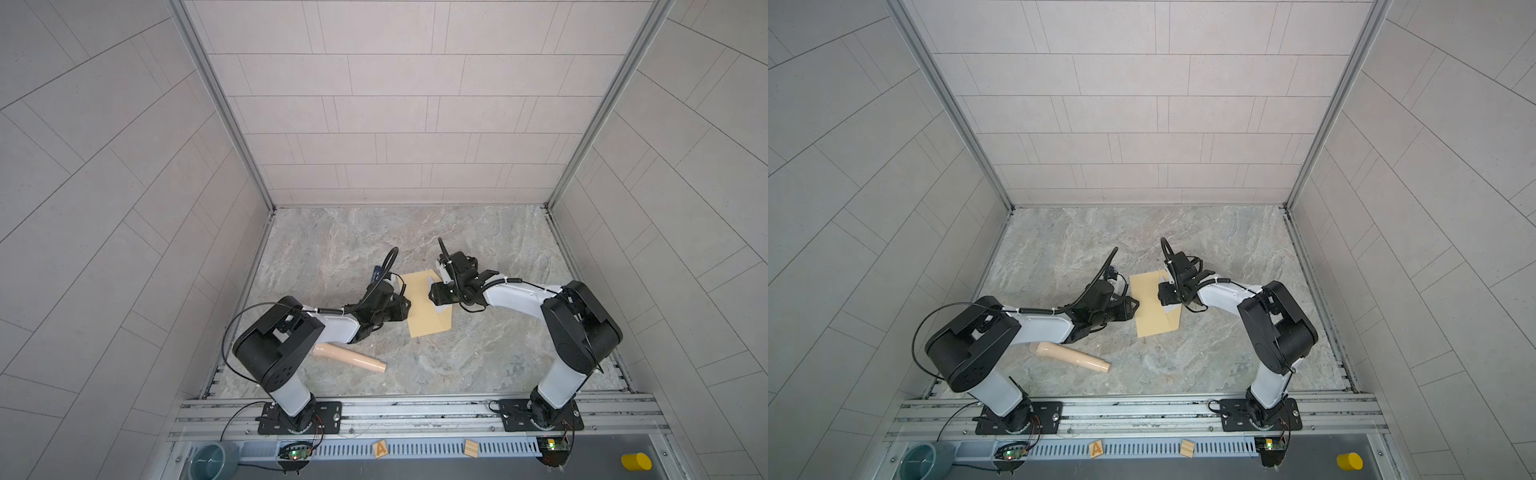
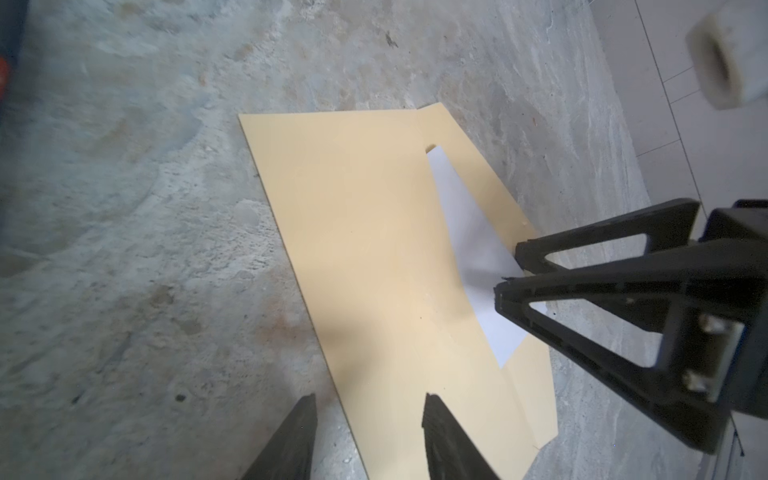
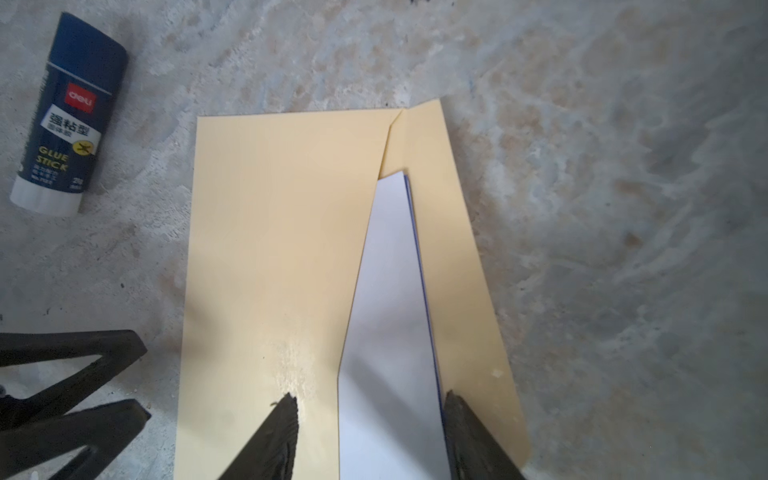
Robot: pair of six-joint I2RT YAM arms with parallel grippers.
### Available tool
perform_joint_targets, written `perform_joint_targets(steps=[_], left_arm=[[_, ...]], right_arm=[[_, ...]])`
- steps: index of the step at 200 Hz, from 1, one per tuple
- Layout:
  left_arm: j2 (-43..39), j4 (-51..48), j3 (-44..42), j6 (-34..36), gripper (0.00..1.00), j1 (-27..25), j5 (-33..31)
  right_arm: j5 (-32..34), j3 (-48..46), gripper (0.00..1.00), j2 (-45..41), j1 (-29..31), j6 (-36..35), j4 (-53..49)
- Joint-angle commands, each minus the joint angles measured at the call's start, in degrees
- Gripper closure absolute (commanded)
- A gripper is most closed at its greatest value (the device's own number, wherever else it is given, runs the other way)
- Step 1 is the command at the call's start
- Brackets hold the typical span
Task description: Place the letter into the envelope and seal it
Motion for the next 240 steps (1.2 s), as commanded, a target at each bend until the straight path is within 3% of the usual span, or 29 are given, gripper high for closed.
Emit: perform_joint_targets(steps=[1, 240], left_arm=[[1.0, 1.8, 1.3, -0.1, 0.56, -0.3, 0.5], [4.1, 3.2, 1.5, -1.3, 0.59, -0.7, 1.5]], right_arm=[[-1.4, 0.5, 0.46, 1.3, -0.1, 0.5, -0.5], [-8.3, 0.1, 0.55, 4.6, 0.5, 6.1, 4.4]])
